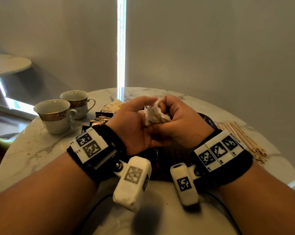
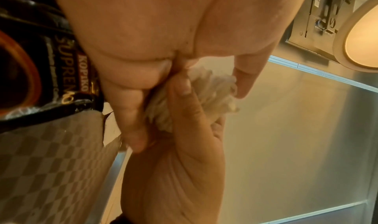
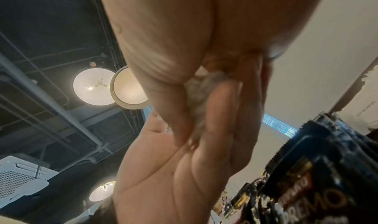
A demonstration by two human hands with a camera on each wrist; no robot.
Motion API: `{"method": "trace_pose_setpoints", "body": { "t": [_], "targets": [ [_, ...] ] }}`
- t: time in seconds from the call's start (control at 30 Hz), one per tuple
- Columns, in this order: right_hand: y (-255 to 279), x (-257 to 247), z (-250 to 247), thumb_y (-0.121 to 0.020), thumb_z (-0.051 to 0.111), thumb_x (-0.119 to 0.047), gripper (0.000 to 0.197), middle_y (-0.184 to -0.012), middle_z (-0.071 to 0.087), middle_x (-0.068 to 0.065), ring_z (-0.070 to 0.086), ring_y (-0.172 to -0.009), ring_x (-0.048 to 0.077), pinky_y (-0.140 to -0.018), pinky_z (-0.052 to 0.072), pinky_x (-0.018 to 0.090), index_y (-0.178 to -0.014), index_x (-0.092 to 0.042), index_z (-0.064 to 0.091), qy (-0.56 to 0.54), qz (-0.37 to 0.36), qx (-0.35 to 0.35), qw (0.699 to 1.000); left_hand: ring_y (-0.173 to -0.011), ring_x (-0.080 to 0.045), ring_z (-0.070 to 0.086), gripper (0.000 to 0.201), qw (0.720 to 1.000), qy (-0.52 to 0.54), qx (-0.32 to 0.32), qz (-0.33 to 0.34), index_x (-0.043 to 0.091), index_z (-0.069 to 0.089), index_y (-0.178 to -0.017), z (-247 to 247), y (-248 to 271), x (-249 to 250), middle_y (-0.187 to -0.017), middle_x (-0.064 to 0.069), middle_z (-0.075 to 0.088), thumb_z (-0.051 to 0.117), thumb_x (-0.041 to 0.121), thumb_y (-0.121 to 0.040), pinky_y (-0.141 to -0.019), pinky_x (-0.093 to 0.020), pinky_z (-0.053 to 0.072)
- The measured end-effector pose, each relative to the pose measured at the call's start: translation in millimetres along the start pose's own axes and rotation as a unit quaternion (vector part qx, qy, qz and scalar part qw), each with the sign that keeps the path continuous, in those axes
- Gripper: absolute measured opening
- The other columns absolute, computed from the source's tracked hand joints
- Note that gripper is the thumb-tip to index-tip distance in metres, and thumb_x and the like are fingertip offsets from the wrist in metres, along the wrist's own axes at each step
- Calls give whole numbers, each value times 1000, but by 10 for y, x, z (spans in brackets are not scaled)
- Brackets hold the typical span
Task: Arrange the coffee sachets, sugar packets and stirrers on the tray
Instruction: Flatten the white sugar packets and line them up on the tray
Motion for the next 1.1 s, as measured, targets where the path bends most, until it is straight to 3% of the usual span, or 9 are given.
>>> {"method": "trace_pose_setpoints", "body": {
  "t": [0.07, 0.2, 0.33, 0.4, 0.5, 0.7, 0.83, 0.93, 1.1],
  "targets": [
    [-2, -5, 0, -60, 89, -21, 43, -98, 66, 19, 67, -88, 33, -76, 60, 52, -88, -17, 55, 7, 0, -19, 1000, -80, -24, 64, 41, 999, 12, 17, 31, 8, 56, -118, -23, -16, 34, -100, -14, 61, 53, 28, -81, -76, -37, 55],
    [-49, 10, -25, -71, 80, -31, 15, -116, 69, 2, 67, -110, 20, -87, 56, 37, -78, -26, 67, -61, -23, 6, 998, -84, -26, 69, 46, 995, 19, 43, 84, 2, 60, -122, -142, -34, 112, -105, -19, 65, 51, 14, -78, -79, -39, 60],
    [-52, 69, -76, -78, 82, -13, 26, -109, 68, 6, 69, -99, 23, -78, 59, 33, -95, -22, 63, -74, -8, 91, 993, -85, -30, 71, 54, 991, 36, 55, 119, 6, 59, -129, -180, -27, 159, -114, -23, 64, 54, 8, -76, -71, -38, 61],
    [-54, 136, -120, -73, 87, -24, 41, -102, 67, 9, 69, -86, 22, -67, 58, 28, -101, -22, 57, -59, 28, 129, 990, -82, -29, 72, 45, 988, 39, 61, 139, 7, 62, -118, -193, -25, 185, -109, -22, 66, 59, 5, -73, -69, -37, 61],
    [-55, 244, -109, -62, 90, -41, 51, -81, 67, 8, 60, -63, 17, -51, 45, 29, -91, -14, 58, -106, 94, 133, 981, -75, -28, 71, 38, 984, 39, 70, 158, 10, 61, -110, -184, -14, 203, -95, -18, 68, 63, 4, -72, -66, -35, 62],
    [-33, 231, -110, -74, 84, -23, 27, -74, 69, 8, 60, -58, 18, -48, 42, 28, -84, -9, 62, -146, 107, 141, 973, -78, -28, 70, 33, 985, 0, 80, 152, 12, 60, -104, -182, 9, 221, -92, -16, 69, 67, 4, -73, -68, -36, 63],
    [-47, 269, -122, -76, 82, -17, 26, -82, 73, 10, 62, -62, 17, -48, 42, 27, -91, -8, 63, -175, 129, 155, 964, -80, -28, 69, 43, 984, -32, 105, 138, -3, 61, -113, -239, 13, 239, -92, -21, 67, 68, 6, -72, -69, -35, 62],
    [-51, 259, -111, -79, 79, -10, 34, -89, 73, 16, 65, -66, 21, -46, 44, 26, -106, 3, 63, -226, 126, 168, 951, -76, -27, 72, 47, 983, -10, 132, 129, 4, 56, -129, -280, 4, 221, -106, -21, 66, 61, 3, -82, -58, -32, 60],
    [-49, 209, -93, -86, 65, 8, 14, -81, 72, 18, 72, -69, 28, -52, 56, 31, -99, 3, 61, -312, 116, 172, 927, -85, -30, 65, 37, 979, 8, 153, 135, 14, 67, -117, -283, 13, 246, -129, -26, 55, 45, -2, -93, -50, -26, 54]
  ]
}}
Point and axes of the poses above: each hand's wrist, its own y-axis away from the middle knuckle, its own z-axis out of the palm, x = y × z, the point moved 6 cm from there along -y, towards the middle knuckle
